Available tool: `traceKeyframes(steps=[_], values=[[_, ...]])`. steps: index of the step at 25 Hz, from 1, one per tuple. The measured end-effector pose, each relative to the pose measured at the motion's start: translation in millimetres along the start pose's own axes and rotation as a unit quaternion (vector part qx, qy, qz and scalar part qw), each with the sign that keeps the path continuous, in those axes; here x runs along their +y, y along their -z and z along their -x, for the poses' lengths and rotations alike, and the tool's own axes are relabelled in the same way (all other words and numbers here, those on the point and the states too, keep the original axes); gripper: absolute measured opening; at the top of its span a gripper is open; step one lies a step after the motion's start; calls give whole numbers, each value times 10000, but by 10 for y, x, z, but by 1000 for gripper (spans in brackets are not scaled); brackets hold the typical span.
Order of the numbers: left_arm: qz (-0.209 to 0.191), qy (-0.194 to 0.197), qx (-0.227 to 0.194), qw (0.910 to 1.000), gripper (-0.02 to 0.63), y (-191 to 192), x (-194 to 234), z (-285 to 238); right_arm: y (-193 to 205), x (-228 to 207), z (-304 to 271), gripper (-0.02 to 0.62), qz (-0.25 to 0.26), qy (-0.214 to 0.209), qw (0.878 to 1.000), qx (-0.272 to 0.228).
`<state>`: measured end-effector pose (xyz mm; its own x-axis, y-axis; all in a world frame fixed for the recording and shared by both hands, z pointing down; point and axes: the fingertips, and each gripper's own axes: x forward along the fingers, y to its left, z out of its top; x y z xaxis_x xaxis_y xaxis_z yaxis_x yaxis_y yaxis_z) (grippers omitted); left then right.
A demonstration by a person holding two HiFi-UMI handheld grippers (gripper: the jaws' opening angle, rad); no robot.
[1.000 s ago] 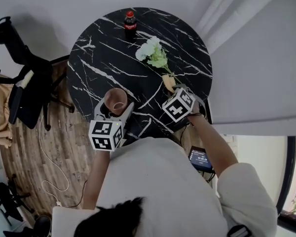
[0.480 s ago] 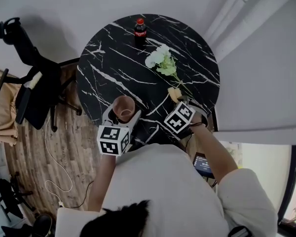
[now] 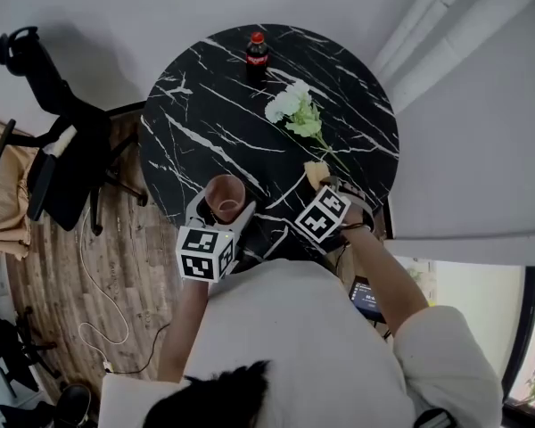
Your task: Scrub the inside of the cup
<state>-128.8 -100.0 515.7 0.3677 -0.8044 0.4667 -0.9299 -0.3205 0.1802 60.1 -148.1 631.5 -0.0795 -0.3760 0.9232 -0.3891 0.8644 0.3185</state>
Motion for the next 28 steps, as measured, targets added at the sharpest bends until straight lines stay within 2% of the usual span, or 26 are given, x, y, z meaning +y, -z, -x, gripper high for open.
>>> traceKeyframes(steps=[8,13,16,22,24,28], values=[[41,-12,24,10000,371,38,-2,5,-10,19,57,199,-521,-344,9979,-163],[192,59,-61,9998,371,15,4,0,-89,-83,224,219,-995,-398,9926,-570],[223,107,-97,9996,371,-4,2,-21,-121,-151,390,221,-1496,-551,9832,-887],[295,272,-172,9990,371,-50,-16,-98,-131,-269,754,222,-2399,-665,9554,-1589],[296,324,-204,9988,371,-87,-24,-133,-87,-298,836,222,-2600,-646,9480,-1717],[185,361,-245,9989,371,-142,-29,-220,33,-315,902,222,-2845,-487,9408,-1778]])
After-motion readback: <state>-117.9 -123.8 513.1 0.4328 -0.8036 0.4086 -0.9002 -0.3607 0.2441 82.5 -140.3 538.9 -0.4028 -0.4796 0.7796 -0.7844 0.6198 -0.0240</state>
